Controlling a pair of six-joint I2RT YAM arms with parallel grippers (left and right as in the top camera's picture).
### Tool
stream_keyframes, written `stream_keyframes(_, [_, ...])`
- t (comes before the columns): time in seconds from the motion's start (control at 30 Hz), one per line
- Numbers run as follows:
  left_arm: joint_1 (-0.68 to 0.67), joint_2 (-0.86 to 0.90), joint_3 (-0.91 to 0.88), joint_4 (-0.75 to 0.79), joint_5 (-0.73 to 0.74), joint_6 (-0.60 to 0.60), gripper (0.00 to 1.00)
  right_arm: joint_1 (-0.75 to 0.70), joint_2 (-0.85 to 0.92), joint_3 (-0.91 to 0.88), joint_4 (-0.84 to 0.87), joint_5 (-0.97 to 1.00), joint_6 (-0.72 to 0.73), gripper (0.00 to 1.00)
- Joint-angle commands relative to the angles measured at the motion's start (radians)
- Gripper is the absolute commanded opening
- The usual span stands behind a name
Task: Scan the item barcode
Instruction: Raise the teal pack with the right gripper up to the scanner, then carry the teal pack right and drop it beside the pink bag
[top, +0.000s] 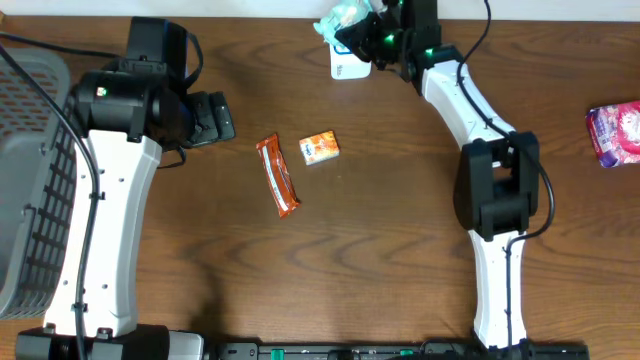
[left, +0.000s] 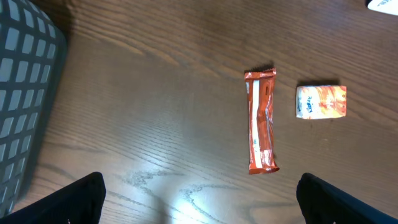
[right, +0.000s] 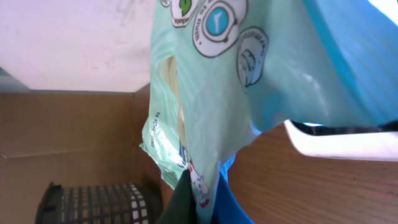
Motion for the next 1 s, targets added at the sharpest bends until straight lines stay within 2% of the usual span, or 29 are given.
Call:
stream_keyframes(0.0, [0.003,0.007,-0.002,-0.004,-0.001,-0.008,0.98,0.000,-0.006,0.008,0.021,-0.020,0.032,0.01])
stream_keyframes(0.23, [0.003,0.007,-0.002,-0.004,-0.001,-0.008,0.98,-0.038,-0.015,0.011,0.030,-0.017,-0.018,0.01])
stream_keyframes(0.4, [0.003,0.007,-0.002,-0.004,-0.001,-0.008,0.98,-0.176,-0.064,0.011,-0.064,-0.024,-0.043,0.01])
stream_keyframes(0.5, [0.003,0.007,-0.002,-0.004,-0.001,-0.008,0.98,-0.282,-0.110,0.011,-0.207,-0.018,-0.104,0.01])
stream_keyframes(0.57, [0.003,0.007,-0.002,-0.004,-0.001,-0.008,0.98,-0.380,-0.154,0.011,-0.371,0.019,-0.201,0.01])
stream_keyframes(0.73, [0.003,0.007,-0.002,-0.004,-0.001,-0.008,0.98,-0.574,-0.215,0.011,-0.699,0.204,-0.411,0.01])
stream_keyframes(0.83, [0.003,0.007,-0.002,-0.004,-0.001,-0.008,0.98,-0.681,-0.216,0.010,-0.813,0.251,-0.514,0.01])
stream_keyframes(0.97, [0.003,0.007,-0.002,-0.004,-0.001,-0.008,0.98,-0.797,-0.215,0.008,-0.870,0.312,-0.538,0.01])
